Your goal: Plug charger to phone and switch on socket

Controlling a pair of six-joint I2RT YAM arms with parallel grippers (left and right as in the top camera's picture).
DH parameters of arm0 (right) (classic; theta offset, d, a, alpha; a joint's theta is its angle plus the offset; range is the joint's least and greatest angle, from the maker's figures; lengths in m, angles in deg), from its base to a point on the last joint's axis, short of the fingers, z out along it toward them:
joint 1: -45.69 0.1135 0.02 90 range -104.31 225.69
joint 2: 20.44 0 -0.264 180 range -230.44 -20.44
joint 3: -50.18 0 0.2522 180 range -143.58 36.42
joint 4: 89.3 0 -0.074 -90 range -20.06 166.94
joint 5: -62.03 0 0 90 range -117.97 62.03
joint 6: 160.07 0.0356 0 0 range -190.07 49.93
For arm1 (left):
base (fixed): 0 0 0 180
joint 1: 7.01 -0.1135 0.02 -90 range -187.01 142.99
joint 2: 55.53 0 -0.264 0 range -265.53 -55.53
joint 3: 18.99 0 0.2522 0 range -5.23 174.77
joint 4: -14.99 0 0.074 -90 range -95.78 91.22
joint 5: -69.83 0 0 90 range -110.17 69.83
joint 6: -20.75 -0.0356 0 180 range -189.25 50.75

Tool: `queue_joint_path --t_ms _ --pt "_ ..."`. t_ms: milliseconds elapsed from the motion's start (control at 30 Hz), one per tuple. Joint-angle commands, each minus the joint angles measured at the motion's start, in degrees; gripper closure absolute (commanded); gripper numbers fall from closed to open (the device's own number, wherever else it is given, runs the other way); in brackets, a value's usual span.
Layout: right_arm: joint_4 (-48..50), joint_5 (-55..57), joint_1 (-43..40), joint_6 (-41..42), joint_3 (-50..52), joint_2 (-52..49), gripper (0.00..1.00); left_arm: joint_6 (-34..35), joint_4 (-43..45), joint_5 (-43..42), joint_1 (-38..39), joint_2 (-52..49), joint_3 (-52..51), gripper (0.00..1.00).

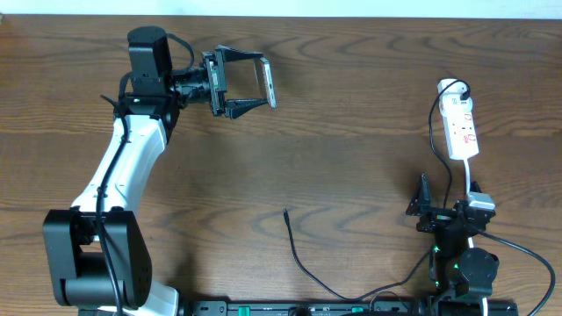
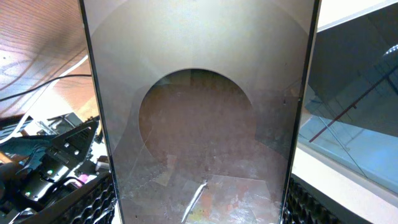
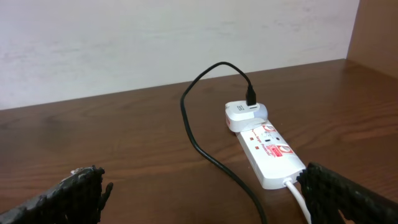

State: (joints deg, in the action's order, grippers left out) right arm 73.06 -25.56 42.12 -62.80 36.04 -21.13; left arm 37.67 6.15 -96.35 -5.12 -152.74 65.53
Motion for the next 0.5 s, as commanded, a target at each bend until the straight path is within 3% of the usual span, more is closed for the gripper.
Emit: queue_joint_path --t_ms 0,467 --pt "-0.22 0.44 0.28 0.85 0.04 0.31 0.01 -0.35 0.57 -1.84 -0.22 1.2 1.75 0.93" --pt "-0.22 0.44 0.28 0.85 0.04 0.31 0.01 -1.46 0.57 -1.84 -0.22 1.2 1.75 0.93"
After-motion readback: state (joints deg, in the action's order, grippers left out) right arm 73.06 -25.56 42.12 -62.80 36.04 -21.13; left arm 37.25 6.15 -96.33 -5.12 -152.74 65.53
